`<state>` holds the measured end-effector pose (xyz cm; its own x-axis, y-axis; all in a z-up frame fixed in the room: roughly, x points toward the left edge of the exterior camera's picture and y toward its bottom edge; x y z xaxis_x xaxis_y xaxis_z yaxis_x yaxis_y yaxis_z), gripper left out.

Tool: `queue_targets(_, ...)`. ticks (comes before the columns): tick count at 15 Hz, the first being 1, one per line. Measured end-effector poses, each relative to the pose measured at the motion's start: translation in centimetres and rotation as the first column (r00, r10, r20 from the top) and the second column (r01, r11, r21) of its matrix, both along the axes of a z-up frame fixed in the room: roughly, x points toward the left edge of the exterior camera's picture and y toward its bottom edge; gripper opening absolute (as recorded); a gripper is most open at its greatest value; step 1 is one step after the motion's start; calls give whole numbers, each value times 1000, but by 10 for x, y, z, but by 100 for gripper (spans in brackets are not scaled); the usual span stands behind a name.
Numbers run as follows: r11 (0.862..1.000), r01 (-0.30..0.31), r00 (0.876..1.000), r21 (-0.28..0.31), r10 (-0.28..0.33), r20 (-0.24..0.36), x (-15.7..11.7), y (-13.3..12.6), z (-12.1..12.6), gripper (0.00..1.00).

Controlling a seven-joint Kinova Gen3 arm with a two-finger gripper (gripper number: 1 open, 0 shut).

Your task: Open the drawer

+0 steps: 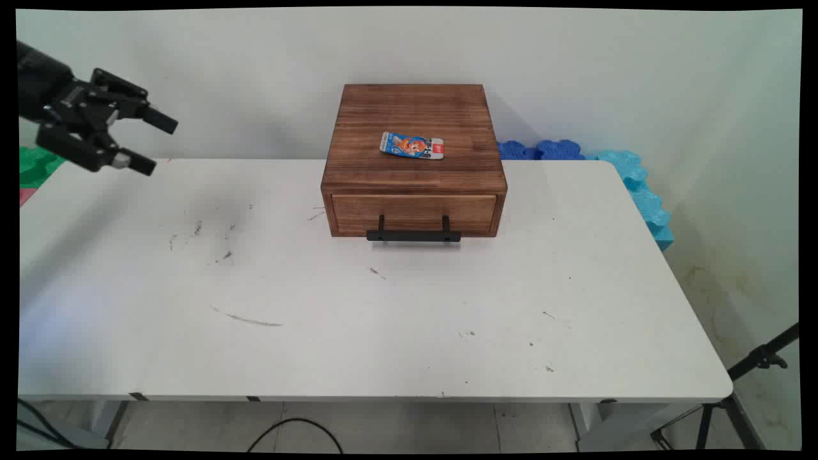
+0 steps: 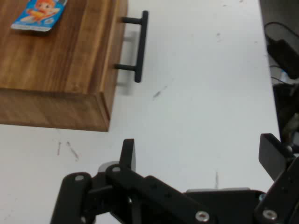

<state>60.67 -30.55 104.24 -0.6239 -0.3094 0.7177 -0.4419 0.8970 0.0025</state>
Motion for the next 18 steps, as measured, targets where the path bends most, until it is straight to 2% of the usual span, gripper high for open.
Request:
queue_targets(3,998,-53,999,14,53,4,-32,-15,12,100)
queue_targets(6,997,-69,998,23,69,-2,-78,-31,27,100)
queue_targets(10,997,-80,996,20,79,29,-156,-59,36,100)
queue_targets(14,998,-66,993,17,64,102,-214,-86,21,100)
queue_targets(18,999,-32,981,20,27,190,-268,-116,-14,100)
